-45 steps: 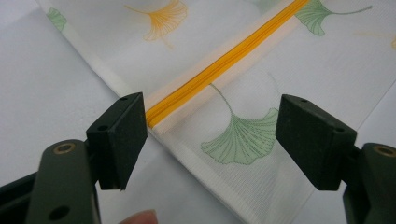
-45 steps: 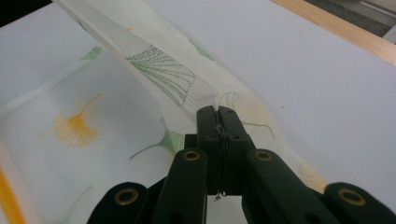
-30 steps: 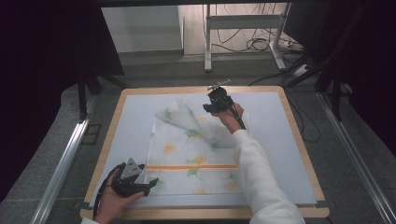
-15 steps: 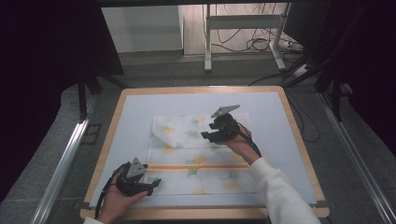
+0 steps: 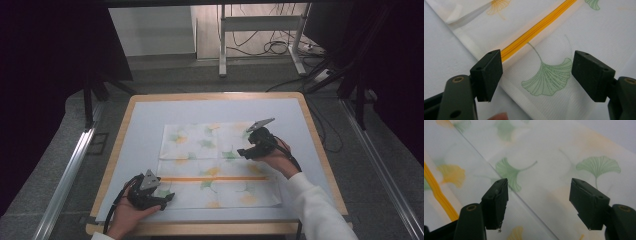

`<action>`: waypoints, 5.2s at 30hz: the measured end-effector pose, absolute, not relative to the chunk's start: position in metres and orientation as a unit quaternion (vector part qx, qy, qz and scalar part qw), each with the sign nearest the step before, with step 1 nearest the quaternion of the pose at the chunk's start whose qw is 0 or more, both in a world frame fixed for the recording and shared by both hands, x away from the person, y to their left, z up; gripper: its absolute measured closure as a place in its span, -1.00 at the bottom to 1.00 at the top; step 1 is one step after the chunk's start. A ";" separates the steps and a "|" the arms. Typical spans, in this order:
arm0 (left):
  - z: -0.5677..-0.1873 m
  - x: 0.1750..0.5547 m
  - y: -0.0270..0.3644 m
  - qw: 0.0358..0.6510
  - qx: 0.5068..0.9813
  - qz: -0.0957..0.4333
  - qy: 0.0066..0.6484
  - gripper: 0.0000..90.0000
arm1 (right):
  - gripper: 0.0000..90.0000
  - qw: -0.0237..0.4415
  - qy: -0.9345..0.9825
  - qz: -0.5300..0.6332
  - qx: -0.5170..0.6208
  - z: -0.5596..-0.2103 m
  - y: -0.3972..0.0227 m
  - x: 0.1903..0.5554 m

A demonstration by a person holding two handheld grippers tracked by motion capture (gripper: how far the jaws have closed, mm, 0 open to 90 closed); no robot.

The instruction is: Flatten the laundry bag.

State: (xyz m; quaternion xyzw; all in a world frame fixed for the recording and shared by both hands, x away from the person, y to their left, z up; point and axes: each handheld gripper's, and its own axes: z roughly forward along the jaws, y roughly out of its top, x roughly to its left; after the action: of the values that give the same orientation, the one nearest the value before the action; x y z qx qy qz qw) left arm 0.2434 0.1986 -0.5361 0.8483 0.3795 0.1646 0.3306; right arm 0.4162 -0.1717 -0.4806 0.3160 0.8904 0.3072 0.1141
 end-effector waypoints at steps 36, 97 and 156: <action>-0.537 0.243 0.196 0.326 0.853 0.161 0.376 -0.46 | 0.64 0.103 0.913 0.251 0.306 -0.508 -0.156 0.449; -0.540 0.243 0.193 0.319 0.860 0.150 0.369 -0.46 | 0.95 0.110 0.878 0.324 0.335 -0.467 -0.147 0.458; -0.535 0.239 0.201 0.302 0.824 0.142 0.459 0.47 | 0.94 0.138 0.799 0.350 0.470 -0.493 -0.185 0.524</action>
State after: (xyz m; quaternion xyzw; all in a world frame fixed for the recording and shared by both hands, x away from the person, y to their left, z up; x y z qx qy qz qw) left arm 0.2387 0.2011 -0.5351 0.8237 0.4586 0.1420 0.3018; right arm 0.5236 -0.1850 -0.4929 0.4699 0.7986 0.3499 0.1381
